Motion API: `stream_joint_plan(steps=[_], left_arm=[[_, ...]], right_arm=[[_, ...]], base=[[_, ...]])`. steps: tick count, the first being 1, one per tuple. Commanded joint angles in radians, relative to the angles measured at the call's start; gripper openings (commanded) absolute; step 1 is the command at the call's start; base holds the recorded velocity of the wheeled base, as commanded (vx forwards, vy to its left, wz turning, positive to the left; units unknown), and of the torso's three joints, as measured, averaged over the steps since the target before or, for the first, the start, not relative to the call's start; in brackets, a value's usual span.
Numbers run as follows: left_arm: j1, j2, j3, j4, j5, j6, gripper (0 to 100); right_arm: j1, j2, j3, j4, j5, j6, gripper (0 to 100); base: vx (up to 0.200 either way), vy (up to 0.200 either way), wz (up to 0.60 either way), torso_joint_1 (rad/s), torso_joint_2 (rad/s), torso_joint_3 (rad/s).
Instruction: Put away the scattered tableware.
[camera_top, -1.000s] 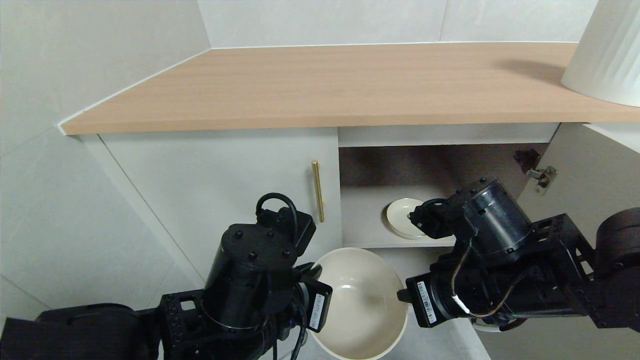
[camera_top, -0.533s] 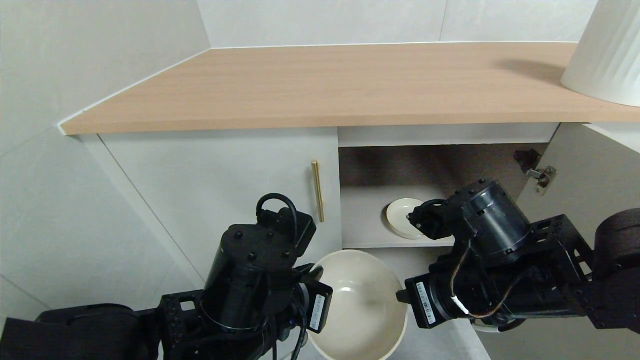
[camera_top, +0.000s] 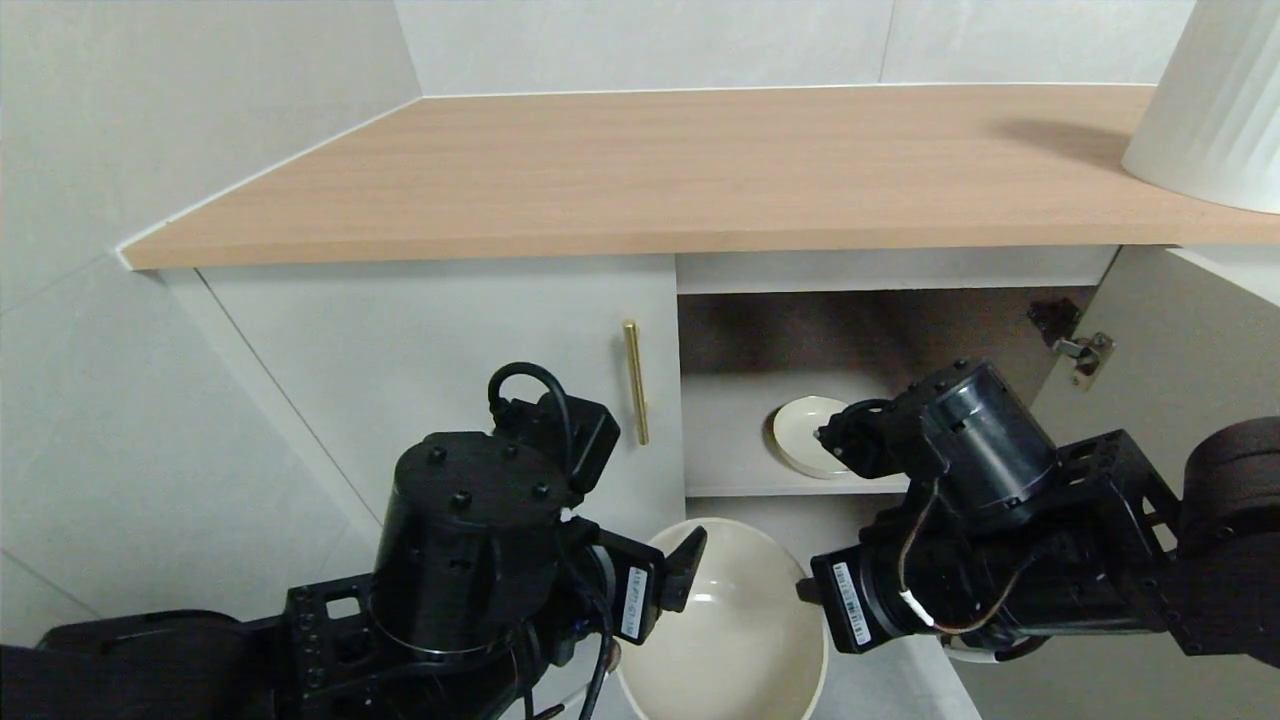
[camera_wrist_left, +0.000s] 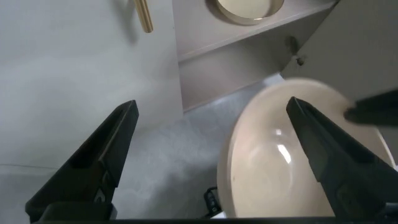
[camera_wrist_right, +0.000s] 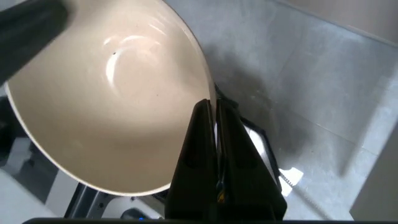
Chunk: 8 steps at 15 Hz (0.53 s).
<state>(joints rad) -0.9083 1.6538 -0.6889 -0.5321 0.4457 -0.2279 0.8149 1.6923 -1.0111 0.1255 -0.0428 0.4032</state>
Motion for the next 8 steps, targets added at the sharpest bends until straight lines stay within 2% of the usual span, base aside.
stream_joint_plan(steps=[1,3,4,6,8], left_arm=[[0.000,-0.011,0.002,0.000,0.001,-0.001,100],[0.000,-0.017,0.002,0.000,0.001,-0.001,100],[0.000,-0.019,0.002,0.000,0.001,-0.001,100],[0.002,-0.019,0.002,0.000,-0.001,-0.001,100],[0.002,-0.020,0.003,0.000,0.001,-0.001,100]], right_arm=[[-0.046,0.032,0.002,-0.012,-0.045,0.003,0],[-0.097,0.059,0.011,-0.066,-0.092,0.031,0],[-0.168,0.118,0.011,-0.168,-0.100,0.086,0],[-0.235,0.179,0.014,-0.302,-0.114,0.131,0],[-0.278,0.198,0.012,-0.363,-0.154,0.155,0]], base=[[0.000,0.000,0.00,0.000,0.00,0.000],[0.000,0.000,0.00,0.000,0.00,0.000],[0.000,0.000,0.00,0.000,0.00,0.000],[0.000,0.000,0.00,0.000,0.00,0.000],[0.000,0.000,0.00,0.000,0.00,0.000]])
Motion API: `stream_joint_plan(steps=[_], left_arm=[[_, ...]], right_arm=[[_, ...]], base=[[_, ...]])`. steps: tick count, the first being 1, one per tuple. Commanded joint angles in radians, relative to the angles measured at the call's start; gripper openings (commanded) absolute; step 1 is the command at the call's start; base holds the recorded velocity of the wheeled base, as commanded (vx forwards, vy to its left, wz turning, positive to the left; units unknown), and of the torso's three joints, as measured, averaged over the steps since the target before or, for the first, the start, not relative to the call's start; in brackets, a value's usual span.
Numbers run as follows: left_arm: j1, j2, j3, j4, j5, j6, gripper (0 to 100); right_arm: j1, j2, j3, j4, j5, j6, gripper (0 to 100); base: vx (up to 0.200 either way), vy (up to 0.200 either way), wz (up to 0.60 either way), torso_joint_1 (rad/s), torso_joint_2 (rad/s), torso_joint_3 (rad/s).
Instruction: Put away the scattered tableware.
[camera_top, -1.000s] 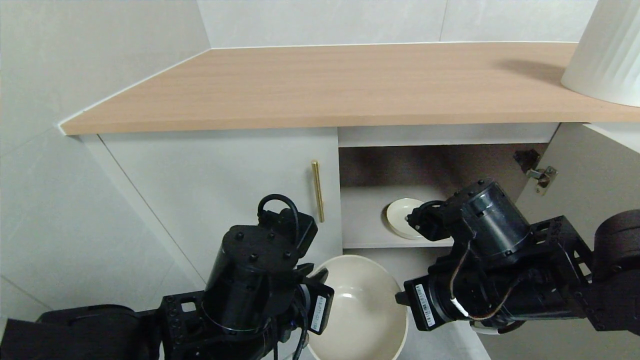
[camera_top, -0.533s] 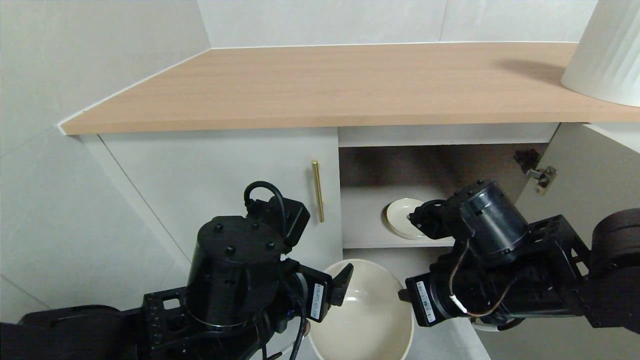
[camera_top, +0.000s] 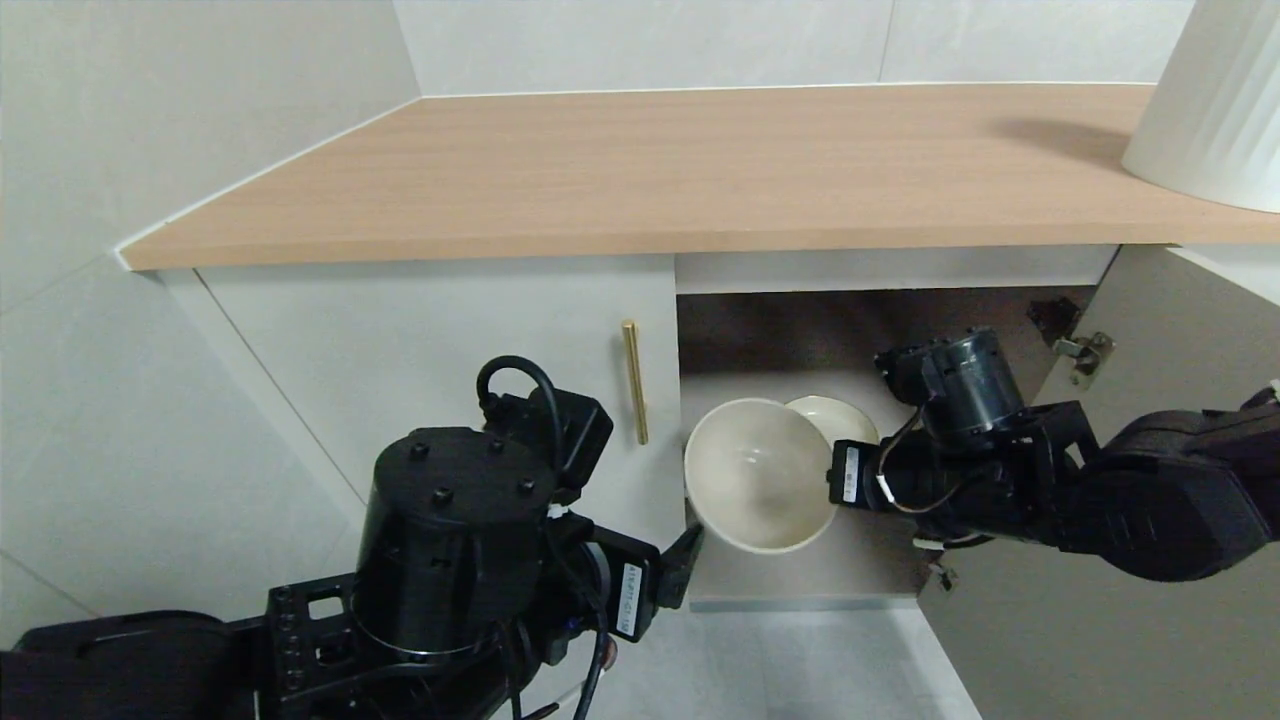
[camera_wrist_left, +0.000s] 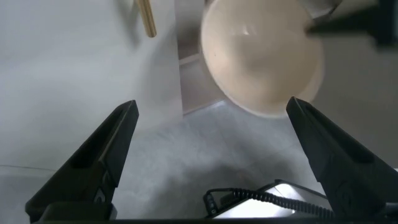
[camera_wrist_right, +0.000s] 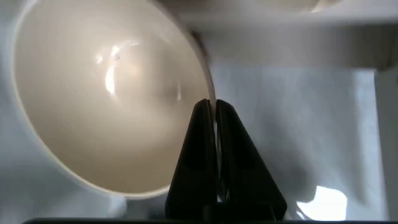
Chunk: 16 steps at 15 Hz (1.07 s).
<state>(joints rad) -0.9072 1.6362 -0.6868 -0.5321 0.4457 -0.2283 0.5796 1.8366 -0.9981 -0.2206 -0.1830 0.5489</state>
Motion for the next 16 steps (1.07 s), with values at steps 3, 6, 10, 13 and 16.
stream_joint_plan(steps=[3,6,10,13,16], left_arm=[[0.001,-0.002,0.001,0.001,0.001,0.000,100],[0.001,-0.013,0.001,0.001,0.001,0.000,100],[0.001,-0.013,0.001,0.003,0.001,0.000,100],[0.002,-0.013,0.001,0.003,-0.001,0.000,100],[0.002,-0.013,0.001,0.004,-0.001,0.000,100]], right_arm=[[-0.121,0.056,-0.007,-0.097,-0.039,0.014,0],[-0.193,0.075,-0.039,-0.118,-0.039,0.020,0],[-0.228,0.118,-0.057,-0.128,-0.041,0.028,0],[-0.242,0.139,-0.059,-0.161,-0.043,0.026,0],[-0.259,0.187,-0.091,-0.167,-0.044,0.025,0]], base=[[0.000,0.000,0.00,0.000,0.00,0.000],[0.000,0.000,0.00,0.000,0.00,0.000],[0.000,0.000,0.00,0.000,0.00,0.000],[0.000,0.000,0.00,0.000,0.00,0.000],[0.000,0.000,0.00,0.000,0.00,0.000]])
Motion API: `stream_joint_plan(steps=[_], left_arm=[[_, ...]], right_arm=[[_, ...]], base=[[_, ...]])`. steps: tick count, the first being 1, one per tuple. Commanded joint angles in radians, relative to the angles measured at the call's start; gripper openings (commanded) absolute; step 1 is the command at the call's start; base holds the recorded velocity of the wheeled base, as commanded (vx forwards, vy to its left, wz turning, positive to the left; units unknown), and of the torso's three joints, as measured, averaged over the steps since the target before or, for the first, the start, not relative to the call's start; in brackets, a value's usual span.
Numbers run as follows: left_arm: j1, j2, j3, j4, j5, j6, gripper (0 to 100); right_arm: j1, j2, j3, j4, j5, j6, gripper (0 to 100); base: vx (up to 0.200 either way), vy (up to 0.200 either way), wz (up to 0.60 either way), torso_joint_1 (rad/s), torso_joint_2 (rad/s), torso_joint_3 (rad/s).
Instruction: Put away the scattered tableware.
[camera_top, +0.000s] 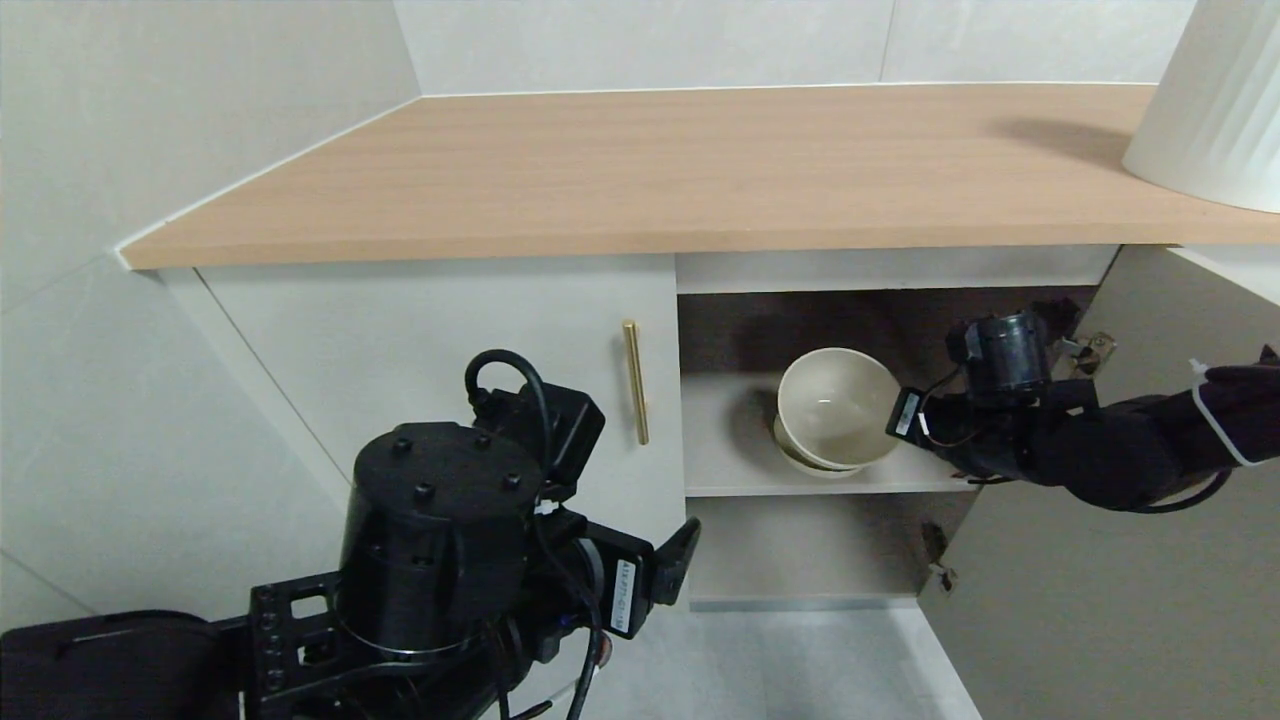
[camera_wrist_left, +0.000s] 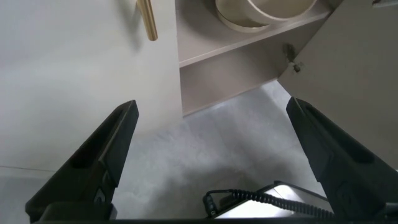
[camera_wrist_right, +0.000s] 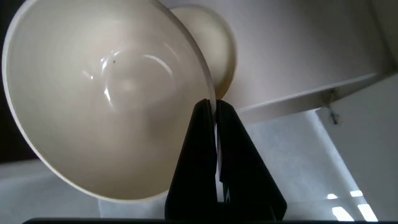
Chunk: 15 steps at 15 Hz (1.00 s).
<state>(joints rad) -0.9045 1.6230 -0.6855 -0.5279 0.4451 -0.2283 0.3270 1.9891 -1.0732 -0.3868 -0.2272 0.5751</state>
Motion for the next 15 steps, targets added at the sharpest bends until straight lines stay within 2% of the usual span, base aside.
stream_joint_plan(steps=[1,15], left_arm=[[-0.001,0.000,0.000,0.000,0.001,0.000,100],[0.002,0.002,0.003,0.002,0.000,0.000,100]], right_arm=[[-0.011,0.051,-0.030,-0.001,0.000,-0.001,0],[-0.034,0.185,-0.142,-0.040,-0.020,0.000,0]], base=[[0.000,0.000,0.00,0.000,0.00,0.000],[0.000,0.000,0.00,0.000,0.00,0.000]])
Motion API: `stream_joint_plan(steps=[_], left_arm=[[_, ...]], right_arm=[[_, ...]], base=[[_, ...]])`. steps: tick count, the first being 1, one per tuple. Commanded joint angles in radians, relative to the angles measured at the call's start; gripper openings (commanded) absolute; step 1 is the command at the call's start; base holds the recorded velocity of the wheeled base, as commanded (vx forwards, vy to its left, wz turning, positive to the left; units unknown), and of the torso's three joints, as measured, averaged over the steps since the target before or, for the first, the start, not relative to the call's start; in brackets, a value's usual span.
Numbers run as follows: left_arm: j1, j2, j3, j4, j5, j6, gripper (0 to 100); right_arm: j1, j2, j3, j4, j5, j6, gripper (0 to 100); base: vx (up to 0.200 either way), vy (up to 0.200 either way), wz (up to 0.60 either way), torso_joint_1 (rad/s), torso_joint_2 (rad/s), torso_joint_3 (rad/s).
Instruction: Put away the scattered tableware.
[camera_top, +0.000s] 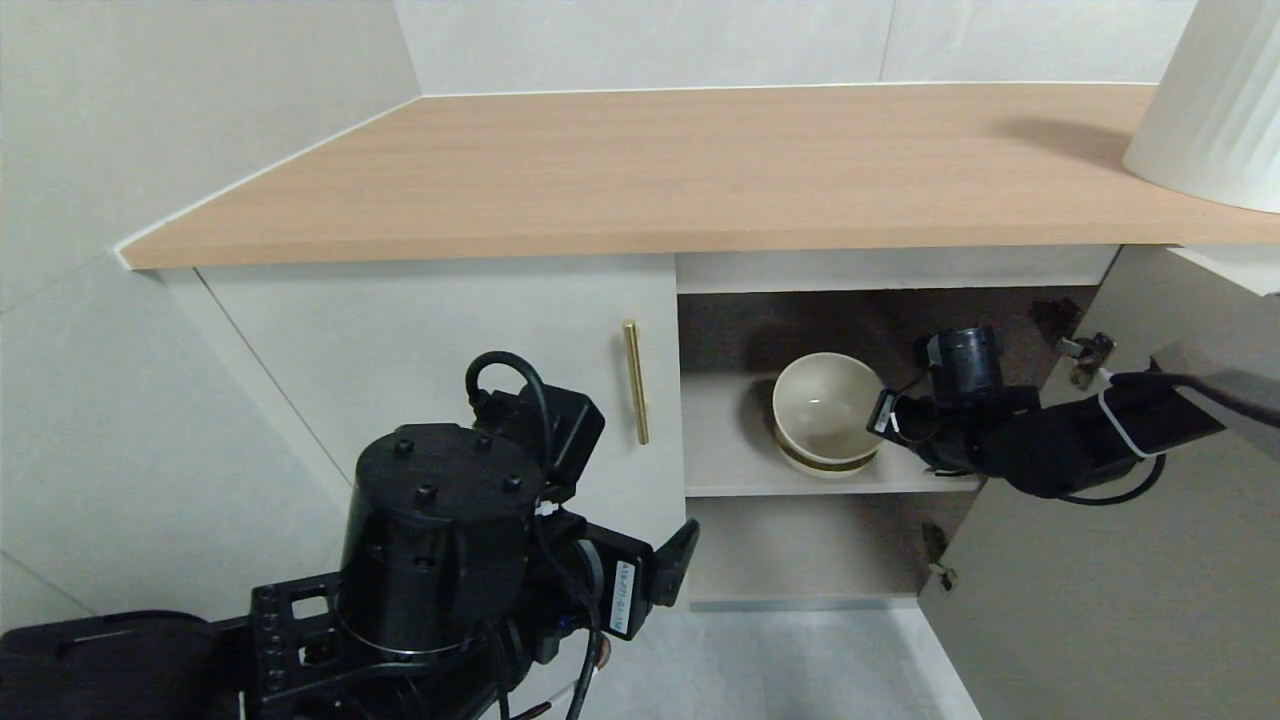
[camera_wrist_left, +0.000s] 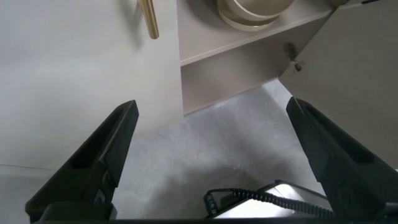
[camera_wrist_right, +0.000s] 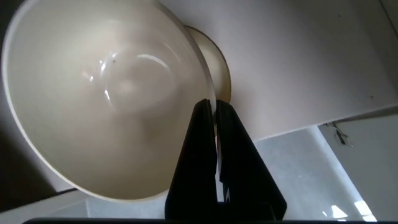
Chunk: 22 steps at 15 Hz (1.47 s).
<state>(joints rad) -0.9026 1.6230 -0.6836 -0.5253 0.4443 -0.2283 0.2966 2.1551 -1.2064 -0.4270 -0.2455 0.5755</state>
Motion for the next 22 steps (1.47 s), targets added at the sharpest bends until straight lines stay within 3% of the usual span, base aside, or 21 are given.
stream_joint_plan(steps=[1,12,13,20,22], left_arm=[[0.001,0.002,0.001,-0.001,0.001,0.000,100],[0.002,-0.002,0.003,-0.001,0.002,0.000,100],[0.002,-0.002,0.003,-0.001,0.002,0.000,100],[0.007,-0.002,0.001,-0.001,0.002,-0.003,100],[0.047,-0.014,-0.001,-0.004,0.002,-0.008,100]], right_arm=[[-0.005,0.025,-0.012,0.001,-0.001,0.000,0],[-0.007,0.038,-0.024,-0.001,-0.006,0.000,0],[-0.007,0.043,-0.025,0.001,-0.008,0.000,100],[-0.005,0.012,-0.021,0.002,-0.017,0.001,100],[-0.005,-0.027,-0.004,0.007,-0.014,0.000,100]], base=[[0.000,0.000,0.00,0.000,0.00,0.000],[0.000,0.000,0.00,0.000,0.00,0.000],[0.000,0.000,0.00,0.000,0.00,0.000],[0.000,0.000,0.00,0.000,0.00,0.000],[0.000,0.000,0.00,0.000,0.00,0.000]])
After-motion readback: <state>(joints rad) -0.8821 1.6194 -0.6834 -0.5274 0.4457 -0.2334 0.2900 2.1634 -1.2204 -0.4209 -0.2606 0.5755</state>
